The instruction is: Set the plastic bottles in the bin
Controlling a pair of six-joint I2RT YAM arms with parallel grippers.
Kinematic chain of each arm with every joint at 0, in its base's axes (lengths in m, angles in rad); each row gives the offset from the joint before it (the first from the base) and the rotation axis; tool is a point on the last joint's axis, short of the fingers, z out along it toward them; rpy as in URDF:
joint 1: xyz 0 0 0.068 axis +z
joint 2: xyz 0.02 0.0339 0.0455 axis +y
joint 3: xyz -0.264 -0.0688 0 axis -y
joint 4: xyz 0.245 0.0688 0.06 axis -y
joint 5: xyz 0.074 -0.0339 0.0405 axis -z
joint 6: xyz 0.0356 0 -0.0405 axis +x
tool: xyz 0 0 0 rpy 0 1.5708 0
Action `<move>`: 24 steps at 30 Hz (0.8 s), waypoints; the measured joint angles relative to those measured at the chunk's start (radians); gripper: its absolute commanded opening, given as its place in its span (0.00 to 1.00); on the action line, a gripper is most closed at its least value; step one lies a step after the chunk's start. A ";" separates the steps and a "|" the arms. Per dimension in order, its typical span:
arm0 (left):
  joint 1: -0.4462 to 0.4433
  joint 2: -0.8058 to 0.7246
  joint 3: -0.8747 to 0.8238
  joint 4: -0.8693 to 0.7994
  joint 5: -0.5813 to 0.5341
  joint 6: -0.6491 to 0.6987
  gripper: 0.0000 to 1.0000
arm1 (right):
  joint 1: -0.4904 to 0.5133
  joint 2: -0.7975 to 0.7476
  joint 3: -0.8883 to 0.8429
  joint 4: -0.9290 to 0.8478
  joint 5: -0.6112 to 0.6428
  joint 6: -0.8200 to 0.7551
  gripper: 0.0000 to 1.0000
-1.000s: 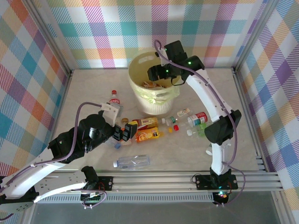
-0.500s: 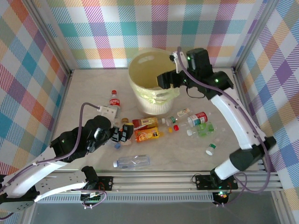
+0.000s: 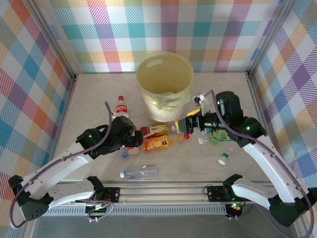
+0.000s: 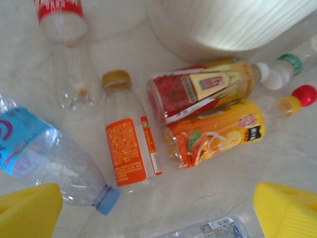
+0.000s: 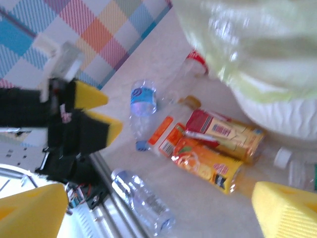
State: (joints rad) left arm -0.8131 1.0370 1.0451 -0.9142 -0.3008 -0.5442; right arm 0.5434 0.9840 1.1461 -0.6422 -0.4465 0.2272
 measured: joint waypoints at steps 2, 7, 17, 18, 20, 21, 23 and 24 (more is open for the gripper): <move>0.034 0.038 -0.010 0.000 0.035 -0.013 0.92 | 0.000 -0.039 -0.058 -0.001 -0.027 0.006 1.00; 0.086 0.130 -0.015 0.001 0.095 -0.029 0.87 | 0.000 -0.104 -0.159 0.007 -0.074 0.027 1.00; 0.139 0.294 -0.028 0.022 0.135 -0.017 0.77 | 0.000 -0.123 -0.230 0.031 -0.116 0.045 1.00; 0.146 0.306 -0.031 0.027 0.138 -0.016 0.76 | 0.000 -0.124 -0.232 0.032 -0.116 0.046 1.00; 0.158 0.327 -0.039 0.040 0.148 -0.013 0.74 | 0.000 -0.124 -0.233 0.034 -0.116 0.046 1.00; 0.164 0.338 -0.045 0.050 0.154 -0.013 0.74 | 0.000 -0.124 -0.234 0.036 -0.116 0.046 1.00; 0.175 0.360 -0.053 0.066 0.165 -0.008 0.73 | 0.000 -0.124 -0.234 0.037 -0.116 0.046 1.00; 0.179 0.373 -0.058 0.078 0.172 -0.005 0.73 | 0.000 -0.124 -0.234 0.037 -0.116 0.046 1.00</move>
State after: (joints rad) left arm -0.6342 1.4097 0.9867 -0.8360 -0.1284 -0.5491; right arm 0.5434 0.8600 0.9123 -0.6052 -0.5621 0.2733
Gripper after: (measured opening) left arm 0.735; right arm 0.996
